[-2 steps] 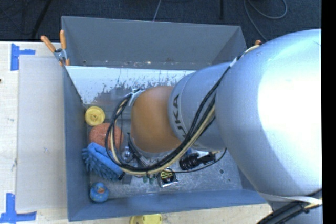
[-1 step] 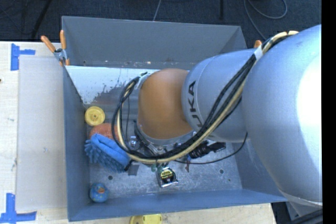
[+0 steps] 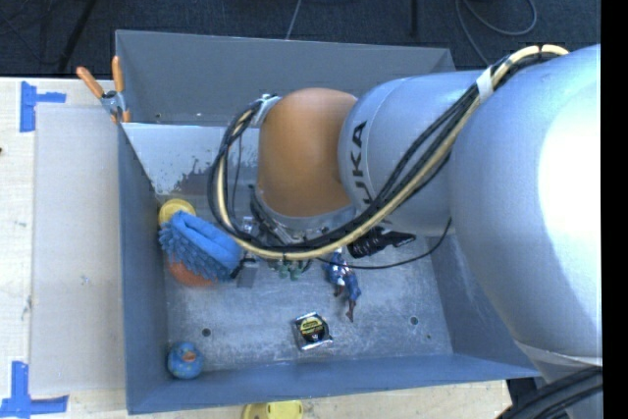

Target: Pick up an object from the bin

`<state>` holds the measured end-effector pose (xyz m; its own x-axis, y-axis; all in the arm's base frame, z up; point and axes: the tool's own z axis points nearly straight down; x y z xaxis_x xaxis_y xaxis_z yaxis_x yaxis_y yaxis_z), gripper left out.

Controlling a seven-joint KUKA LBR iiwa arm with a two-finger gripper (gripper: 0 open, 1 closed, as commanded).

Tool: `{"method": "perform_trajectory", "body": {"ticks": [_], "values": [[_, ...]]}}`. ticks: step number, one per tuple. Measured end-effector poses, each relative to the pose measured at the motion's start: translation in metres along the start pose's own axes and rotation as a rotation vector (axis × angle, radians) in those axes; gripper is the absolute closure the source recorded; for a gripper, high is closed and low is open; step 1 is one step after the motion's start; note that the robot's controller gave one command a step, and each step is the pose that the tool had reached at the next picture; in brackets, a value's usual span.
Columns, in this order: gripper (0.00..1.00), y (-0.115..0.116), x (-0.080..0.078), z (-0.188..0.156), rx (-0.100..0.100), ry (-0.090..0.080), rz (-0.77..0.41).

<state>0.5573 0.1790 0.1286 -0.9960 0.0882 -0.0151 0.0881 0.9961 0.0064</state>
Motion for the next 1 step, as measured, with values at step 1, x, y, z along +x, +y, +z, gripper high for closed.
{"method": "perform_trajectory", "body": {"ticks": [1], "values": [[1.0, -0.0039, 0.0167, -0.0192, 0.012, 0.027, 0.009]]}}
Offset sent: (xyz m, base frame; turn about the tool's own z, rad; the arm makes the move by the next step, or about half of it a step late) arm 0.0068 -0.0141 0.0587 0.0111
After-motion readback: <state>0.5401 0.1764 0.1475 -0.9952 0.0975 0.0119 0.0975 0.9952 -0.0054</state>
